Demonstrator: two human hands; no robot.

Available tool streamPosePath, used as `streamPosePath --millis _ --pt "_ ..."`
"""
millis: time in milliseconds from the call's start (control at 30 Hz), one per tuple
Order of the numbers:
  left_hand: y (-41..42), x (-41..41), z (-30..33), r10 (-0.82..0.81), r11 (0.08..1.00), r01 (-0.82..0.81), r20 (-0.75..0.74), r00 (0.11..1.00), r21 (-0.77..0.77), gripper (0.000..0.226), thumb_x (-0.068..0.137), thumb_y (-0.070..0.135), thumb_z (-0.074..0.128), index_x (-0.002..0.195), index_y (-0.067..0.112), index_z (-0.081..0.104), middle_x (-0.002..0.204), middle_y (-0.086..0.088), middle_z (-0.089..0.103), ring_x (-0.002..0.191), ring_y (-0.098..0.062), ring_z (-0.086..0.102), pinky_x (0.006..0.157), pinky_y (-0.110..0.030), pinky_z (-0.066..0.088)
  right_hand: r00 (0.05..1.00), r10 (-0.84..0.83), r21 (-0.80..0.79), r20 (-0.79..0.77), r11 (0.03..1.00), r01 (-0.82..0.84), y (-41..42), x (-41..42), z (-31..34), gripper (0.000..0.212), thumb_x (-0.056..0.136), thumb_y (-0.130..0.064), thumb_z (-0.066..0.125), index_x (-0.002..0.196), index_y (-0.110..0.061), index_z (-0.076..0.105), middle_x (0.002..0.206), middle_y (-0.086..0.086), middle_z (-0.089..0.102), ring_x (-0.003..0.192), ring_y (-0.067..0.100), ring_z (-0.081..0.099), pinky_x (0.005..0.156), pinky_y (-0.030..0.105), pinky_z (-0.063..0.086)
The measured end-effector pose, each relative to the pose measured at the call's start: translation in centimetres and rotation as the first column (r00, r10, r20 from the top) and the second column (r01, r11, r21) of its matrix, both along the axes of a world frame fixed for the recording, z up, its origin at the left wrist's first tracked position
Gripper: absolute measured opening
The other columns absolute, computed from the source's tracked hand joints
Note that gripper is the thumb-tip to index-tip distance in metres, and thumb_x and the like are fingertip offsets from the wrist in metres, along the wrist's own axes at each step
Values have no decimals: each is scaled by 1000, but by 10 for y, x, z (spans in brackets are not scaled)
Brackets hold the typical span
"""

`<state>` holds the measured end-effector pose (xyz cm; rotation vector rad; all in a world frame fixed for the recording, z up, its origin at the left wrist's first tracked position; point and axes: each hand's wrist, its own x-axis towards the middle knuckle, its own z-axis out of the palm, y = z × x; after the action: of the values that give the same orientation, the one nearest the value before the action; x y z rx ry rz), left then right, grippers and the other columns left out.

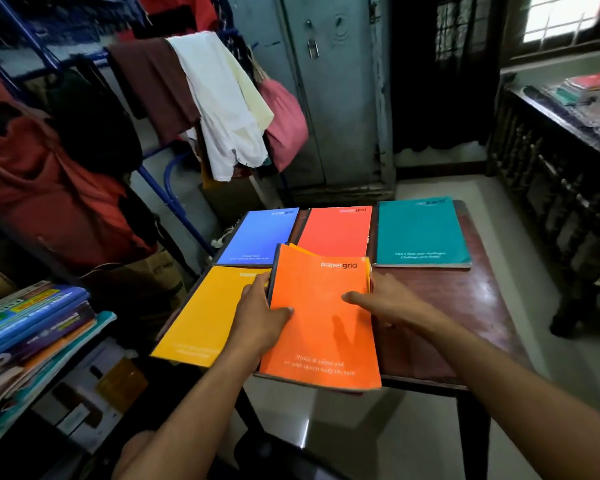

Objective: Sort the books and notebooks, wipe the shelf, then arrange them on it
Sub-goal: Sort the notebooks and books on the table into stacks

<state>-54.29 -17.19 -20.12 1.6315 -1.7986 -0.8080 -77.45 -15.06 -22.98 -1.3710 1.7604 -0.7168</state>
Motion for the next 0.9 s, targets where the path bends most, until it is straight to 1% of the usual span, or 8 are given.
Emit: streamPosePath --millis 33,167,300,400,467,667,800,900 --pt "4 -3 3 5 1000 -4 -105 994 11 65 90 12 74 142 36 44 128 -3 57 110 -26 64 93 -49 56 999 26 0 -45 1000 -26 8 -7 8 41 92 -52 65 124 -27 60 122 3 66 105 25 65 82 44 59" --pt "18 -26 15 13 989 55 -451 892 138 52 95 8 69 131 37 45 125 -1 64 108 -25 67 89 -50 58 974 17 66 224 997 -33 45 -33 20 35 97 -48 61 125 -31 49 114 -5 62 101 22 64 77 45 62" --pt "36 -65 20 -35 969 174 -605 795 173 51 96 7 67 132 37 47 109 8 70 92 -15 73 69 -36 63 914 -172 42 368 985 168 74 -65 11 76 82 -61 72 145 -31 41 128 -8 62 101 16 70 89 42 58" --pt "43 -88 9 -66 953 217 -557 828 210 51 97 7 65 133 38 45 110 5 69 98 -20 71 81 -43 62 924 -295 -47 242 948 315 86 -79 24 67 92 -41 71 148 -24 40 114 -9 55 89 6 58 75 30 50" --pt "54 -104 -2 -167 916 305 -447 879 259 55 96 9 67 137 36 44 119 4 69 108 -20 69 96 -49 57 934 -346 -89 92 931 354 103 -95 25 58 95 -31 70 146 -21 45 108 -11 51 86 4 52 78 31 43" --pt "81 -135 -16 -505 847 506 -48 862 163 78 93 1 61 151 42 28 148 11 48 135 -15 49 109 -37 41 817 -395 -89 -421 914 396 144 -102 -17 72 92 -52 65 153 -28 36 150 2 36 138 22 41 113 42 29" --pt "78 -135 -17 -489 869 475 97 867 137 81 97 9 65 157 38 20 152 5 37 140 -19 42 111 -41 41 868 -397 -83 -298 917 391 145 -93 -31 75 92 -50 65 155 -31 31 154 2 32 141 23 37 117 48 28" --pt "71 -131 -18 -456 878 437 62 888 194 75 98 11 63 154 42 24 151 2 35 138 -23 44 111 -46 45 880 -426 -73 -212 904 420 139 -81 -30 78 94 -47 66 158 -31 25 161 3 25 146 25 32 117 48 31"
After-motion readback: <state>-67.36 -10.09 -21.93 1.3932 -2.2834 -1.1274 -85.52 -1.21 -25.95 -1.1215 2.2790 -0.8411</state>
